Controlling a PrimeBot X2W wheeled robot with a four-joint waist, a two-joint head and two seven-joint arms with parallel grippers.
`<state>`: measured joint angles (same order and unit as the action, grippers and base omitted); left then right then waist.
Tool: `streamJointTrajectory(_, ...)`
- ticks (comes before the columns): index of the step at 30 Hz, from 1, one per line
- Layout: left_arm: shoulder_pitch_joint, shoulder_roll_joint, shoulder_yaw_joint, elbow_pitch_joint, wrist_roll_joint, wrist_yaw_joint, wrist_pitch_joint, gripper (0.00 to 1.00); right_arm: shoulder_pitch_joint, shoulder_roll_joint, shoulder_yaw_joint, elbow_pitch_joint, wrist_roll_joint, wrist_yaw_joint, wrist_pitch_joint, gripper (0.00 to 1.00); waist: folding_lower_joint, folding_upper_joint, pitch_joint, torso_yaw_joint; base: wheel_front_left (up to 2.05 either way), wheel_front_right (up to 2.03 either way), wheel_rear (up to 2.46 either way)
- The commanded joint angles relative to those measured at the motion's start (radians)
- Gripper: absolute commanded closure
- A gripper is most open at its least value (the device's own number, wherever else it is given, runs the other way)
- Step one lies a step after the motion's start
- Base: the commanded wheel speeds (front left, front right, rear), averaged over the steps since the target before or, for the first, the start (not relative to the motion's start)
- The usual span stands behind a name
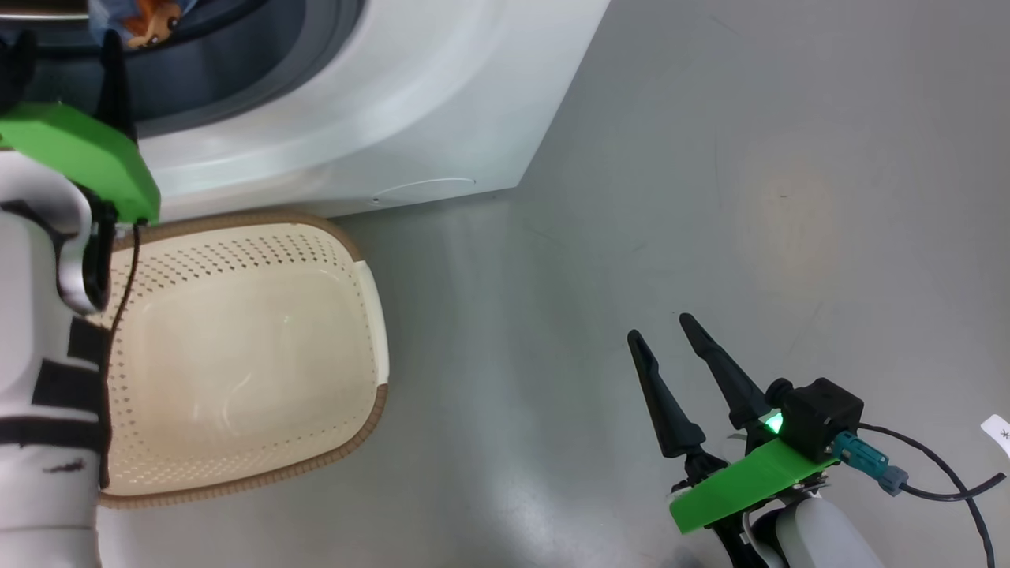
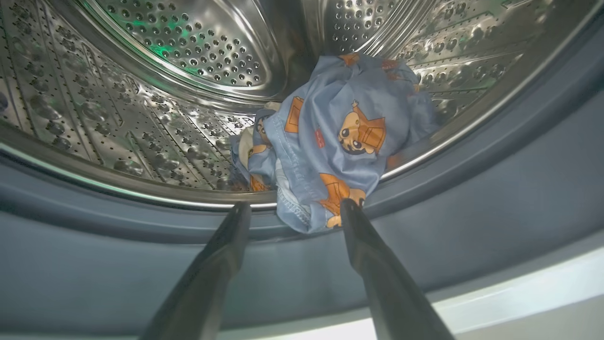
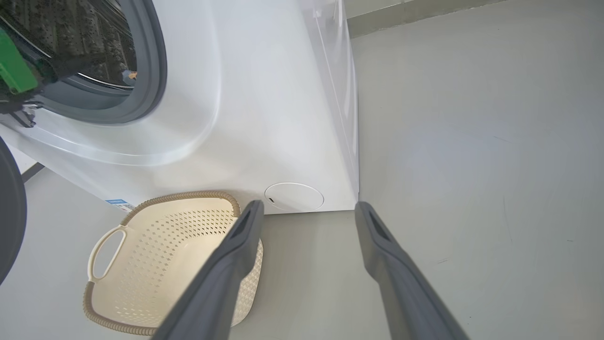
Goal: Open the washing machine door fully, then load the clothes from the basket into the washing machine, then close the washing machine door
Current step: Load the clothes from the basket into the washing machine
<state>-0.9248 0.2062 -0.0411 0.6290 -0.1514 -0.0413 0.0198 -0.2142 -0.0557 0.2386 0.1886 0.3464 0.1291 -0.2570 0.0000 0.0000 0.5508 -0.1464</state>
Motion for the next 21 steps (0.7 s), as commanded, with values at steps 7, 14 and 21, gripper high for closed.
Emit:
streamJointTrajectory(7, -0.106, 0.051, -0.012, 0.085, 0.013, -0.017, 0.050, 0.00, -0.004, 0.005, 0.023, -0.023, 0.011, 0.002, -0.005, 0.00, 0.0000, 0.0000, 0.011, -0.015, 0.00, 0.00, 0.00)
streamJointTrajectory(14, -0.158, 0.060, -0.029, 0.181, 0.018, -0.011, 0.081, 0.00, -0.009, 0.005, 0.029, -0.023, 0.016, 0.002, -0.005, 0.00, 0.0000, 0.0000, 0.022, -0.030, 0.00, 0.00, 0.00)
streamJointTrajectory(21, -0.193, 0.058, -0.023, 0.250, -0.002, -0.003, 0.068, 0.00, -0.008, 0.005, 0.034, -0.027, 0.021, 0.002, -0.005, 0.00, 0.0000, 0.0000, 0.043, -0.042, 0.00, 0.00, 0.00)
